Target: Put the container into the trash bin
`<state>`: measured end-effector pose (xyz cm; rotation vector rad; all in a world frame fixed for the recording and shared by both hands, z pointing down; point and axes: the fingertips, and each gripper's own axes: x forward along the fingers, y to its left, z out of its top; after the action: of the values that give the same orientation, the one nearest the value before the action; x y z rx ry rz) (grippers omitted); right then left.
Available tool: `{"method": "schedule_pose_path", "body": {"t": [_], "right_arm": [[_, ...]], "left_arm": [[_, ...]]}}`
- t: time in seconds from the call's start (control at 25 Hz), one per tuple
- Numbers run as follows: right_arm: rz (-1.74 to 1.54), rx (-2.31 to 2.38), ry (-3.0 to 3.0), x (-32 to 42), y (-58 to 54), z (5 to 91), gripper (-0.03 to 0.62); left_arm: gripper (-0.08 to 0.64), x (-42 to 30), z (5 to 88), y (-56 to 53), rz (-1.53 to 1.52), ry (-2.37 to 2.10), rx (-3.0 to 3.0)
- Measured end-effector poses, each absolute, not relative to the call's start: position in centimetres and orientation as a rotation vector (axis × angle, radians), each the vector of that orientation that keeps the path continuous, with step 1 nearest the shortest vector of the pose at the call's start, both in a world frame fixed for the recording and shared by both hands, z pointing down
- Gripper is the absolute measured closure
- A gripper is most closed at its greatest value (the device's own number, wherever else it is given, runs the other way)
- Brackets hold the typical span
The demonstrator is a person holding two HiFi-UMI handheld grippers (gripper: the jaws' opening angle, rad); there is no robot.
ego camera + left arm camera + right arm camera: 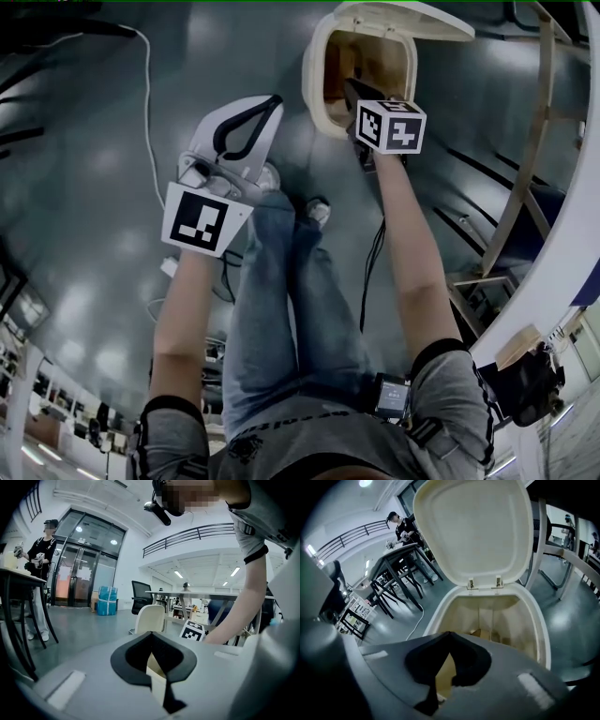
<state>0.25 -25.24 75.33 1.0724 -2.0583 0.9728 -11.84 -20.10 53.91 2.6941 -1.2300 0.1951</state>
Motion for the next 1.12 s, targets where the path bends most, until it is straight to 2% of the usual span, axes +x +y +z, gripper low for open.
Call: {"method": "schedule_pose_path", "body": {"t": [1.12], "right_arm": [[0.703, 1.206, -2.395, 3.7, -14.2, 54.4, 0.591]], "left_arm": [[0.552, -4.7, 44.3, -14.6, 0.141, -1.161, 2.833]]}}
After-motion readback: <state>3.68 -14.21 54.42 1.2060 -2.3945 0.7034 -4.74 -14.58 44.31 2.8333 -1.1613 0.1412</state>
